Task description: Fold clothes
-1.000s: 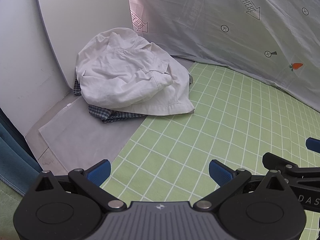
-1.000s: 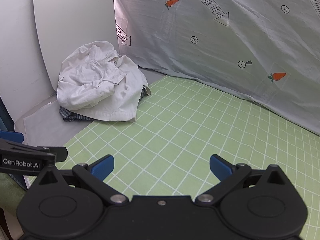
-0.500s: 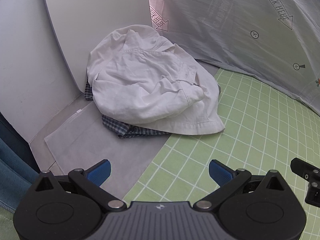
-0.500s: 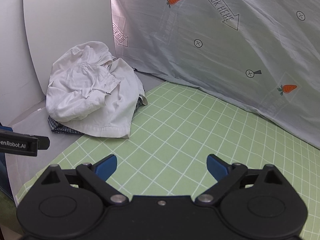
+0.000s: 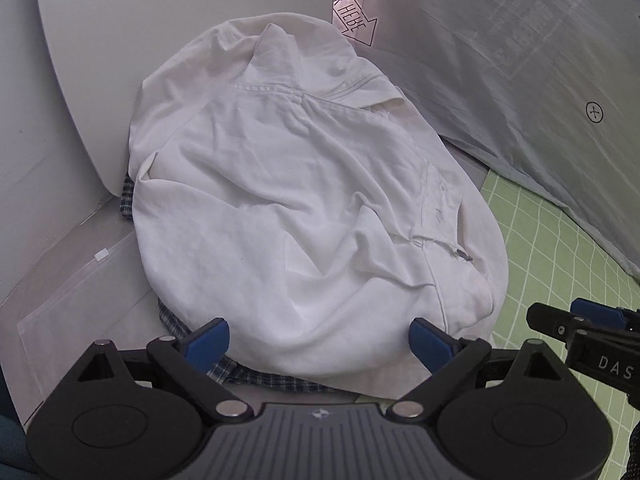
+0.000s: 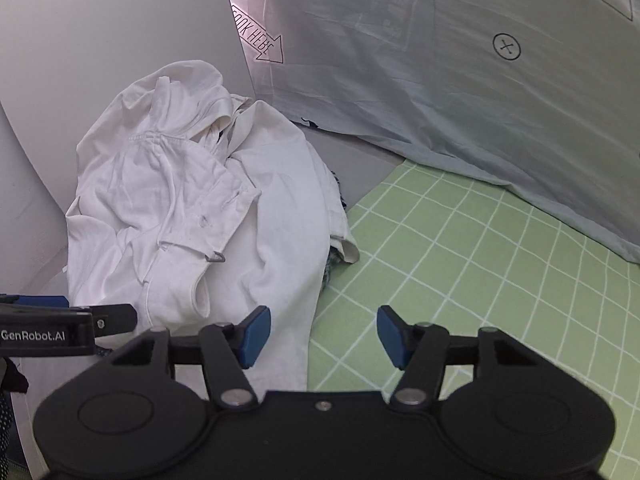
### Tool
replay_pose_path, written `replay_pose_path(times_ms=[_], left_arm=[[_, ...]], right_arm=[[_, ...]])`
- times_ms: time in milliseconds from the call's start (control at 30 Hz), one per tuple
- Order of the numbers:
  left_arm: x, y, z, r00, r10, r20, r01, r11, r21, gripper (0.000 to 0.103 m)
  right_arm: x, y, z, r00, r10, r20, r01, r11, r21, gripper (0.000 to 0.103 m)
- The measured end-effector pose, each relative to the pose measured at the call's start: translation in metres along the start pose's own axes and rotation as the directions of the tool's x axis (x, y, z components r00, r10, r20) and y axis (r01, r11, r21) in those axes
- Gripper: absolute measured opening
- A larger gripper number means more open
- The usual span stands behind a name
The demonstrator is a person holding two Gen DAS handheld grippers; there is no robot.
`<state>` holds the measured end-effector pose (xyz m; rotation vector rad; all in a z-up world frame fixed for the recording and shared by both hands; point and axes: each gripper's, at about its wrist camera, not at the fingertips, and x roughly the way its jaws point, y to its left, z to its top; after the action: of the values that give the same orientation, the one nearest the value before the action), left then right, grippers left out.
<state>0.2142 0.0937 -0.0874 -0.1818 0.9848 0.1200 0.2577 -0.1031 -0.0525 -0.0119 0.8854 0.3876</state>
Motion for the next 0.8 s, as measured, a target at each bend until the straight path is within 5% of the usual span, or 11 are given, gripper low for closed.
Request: replay_pose_path(times_ms=[100,233,333,367,433,467,633,800], left_arm=[[0.015,-0.003,0.003,1.000,-0.010,-0.005,0.010,1.000,-0.018,0.090],[0.021,0.000,0.002,1.000,-0.008,0.011,0.009,0.998,-0.069,0.078],[0.015,0.005,-0.002,0.999,0.009,0.044,-0.005,0.995,-0.095,0.055],[0.011,0.007,-0.003,0.998,0.043,0.053,-0.037,0.994,-0.105,0.033],[0.006,0.012,-0.003,0.996,0.062,0.062,-0.054,0.991,-0.120,0.019],[0.002,0.015,-0.004,0.996,0.057,0.074,-0.047,0.990,-0.130,0.004],[-0.040,0.019,-0.002,0.982,0.061,0.179,-0.039,0.991,-0.125,0.004],[-0.074,0.015,-0.011,0.977,-0.053,0.207,0.073,0.993,-0.092,0.003]], right_arm=[[0.028,0.000,0.007,0.998,0.044,-0.033,-0.043,0.999,0.024,0.051],[0.051,0.003,0.008,0.994,0.091,-0.055,-0.090,0.996,0.023,0.008],[0.044,0.009,0.003,0.996,0.086,-0.009,-0.086,0.996,-0.011,0.002],[0.039,0.010,0.001,0.996,0.084,0.016,-0.084,0.996,-0.017,0.002],[0.022,0.013,-0.003,0.993,0.087,0.077,-0.085,0.996,-0.024,0.001],[0.013,0.015,-0.004,0.991,0.083,0.107,-0.080,0.996,-0.032,0.001],[-0.042,0.022,0.000,0.964,0.068,0.257,-0.061,0.998,-0.035,0.000],[-0.081,0.008,-0.001,0.941,-0.009,0.338,-0.005,0.999,0.041,0.000]])
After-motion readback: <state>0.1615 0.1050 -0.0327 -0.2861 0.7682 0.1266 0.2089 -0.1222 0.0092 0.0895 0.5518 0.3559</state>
